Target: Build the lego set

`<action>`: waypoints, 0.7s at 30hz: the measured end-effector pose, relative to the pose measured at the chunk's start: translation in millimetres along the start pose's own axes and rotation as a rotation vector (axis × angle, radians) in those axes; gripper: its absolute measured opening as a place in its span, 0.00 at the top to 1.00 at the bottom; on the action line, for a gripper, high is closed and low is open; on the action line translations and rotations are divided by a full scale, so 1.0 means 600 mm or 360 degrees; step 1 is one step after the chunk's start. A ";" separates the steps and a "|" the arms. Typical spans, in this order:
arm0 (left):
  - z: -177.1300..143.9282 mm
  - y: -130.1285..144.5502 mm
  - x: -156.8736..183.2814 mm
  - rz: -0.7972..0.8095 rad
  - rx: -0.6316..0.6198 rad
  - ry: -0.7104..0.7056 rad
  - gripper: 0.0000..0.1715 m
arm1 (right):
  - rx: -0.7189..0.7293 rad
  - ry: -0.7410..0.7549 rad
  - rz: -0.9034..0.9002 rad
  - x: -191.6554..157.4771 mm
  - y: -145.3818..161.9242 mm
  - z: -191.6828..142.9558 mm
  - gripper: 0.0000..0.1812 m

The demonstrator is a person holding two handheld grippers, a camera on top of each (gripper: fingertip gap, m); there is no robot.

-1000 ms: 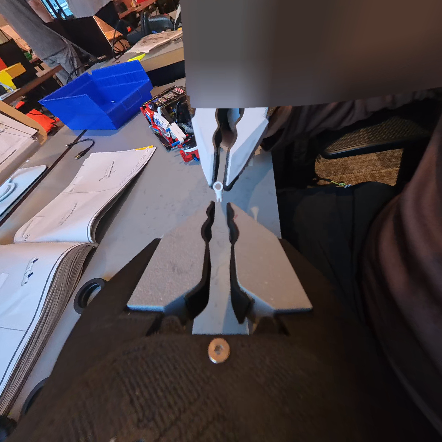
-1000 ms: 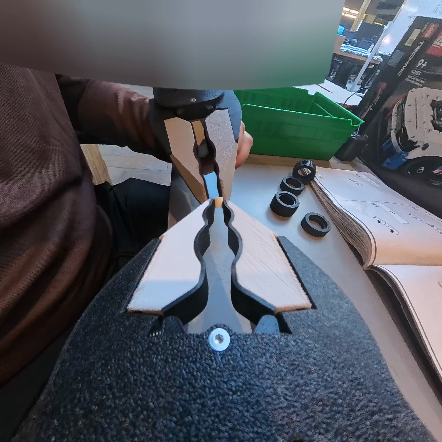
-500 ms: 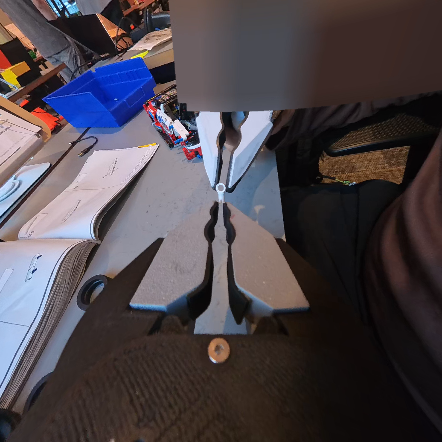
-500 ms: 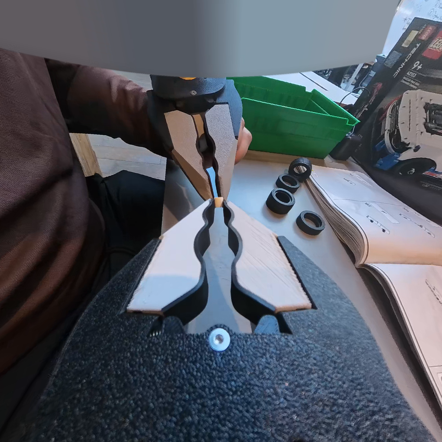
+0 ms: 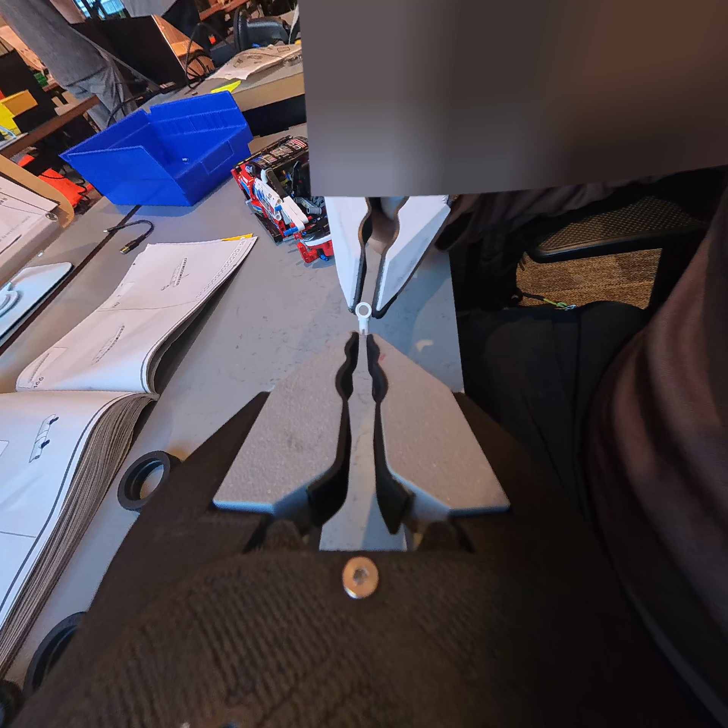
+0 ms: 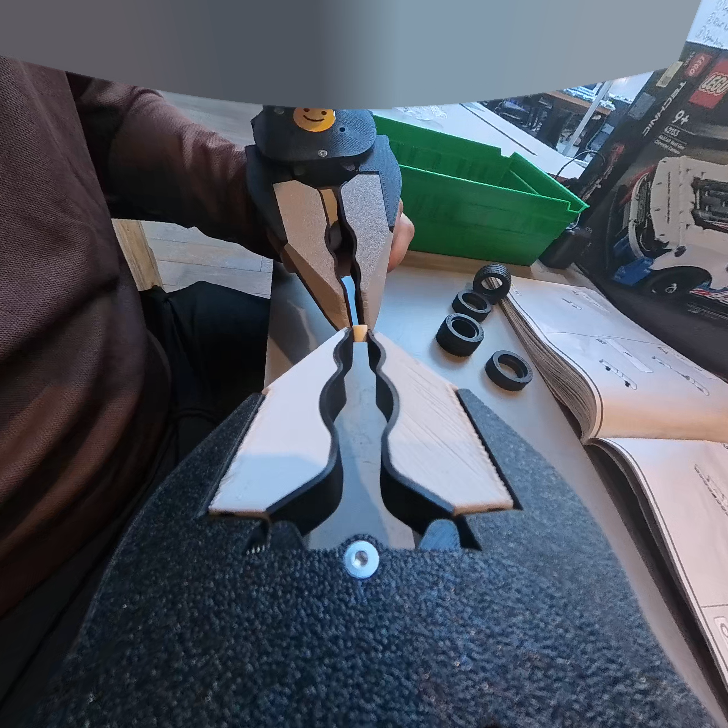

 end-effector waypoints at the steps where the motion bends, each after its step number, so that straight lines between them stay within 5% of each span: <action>1: 0.000 0.000 0.000 0.0001 0.0000 -0.0001 0.99 | 0.0001 0.0001 -0.0001 0.000 0.000 0.000 0.96; 21: 0.000 0.002 0.003 -0.0011 -0.0008 0.0026 0.98 | -0.0003 -0.0011 -0.0001 -0.003 0.001 0.001 0.96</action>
Point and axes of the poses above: each gripper's, where its closed fingertips meet, z out along the fingers, y out of its underside, x = y × z across the jaws, the point moved 1 cm from there along -z, back along the fingers, and after that the axes turned 12 degrees about -z, right-handed, at the moved point
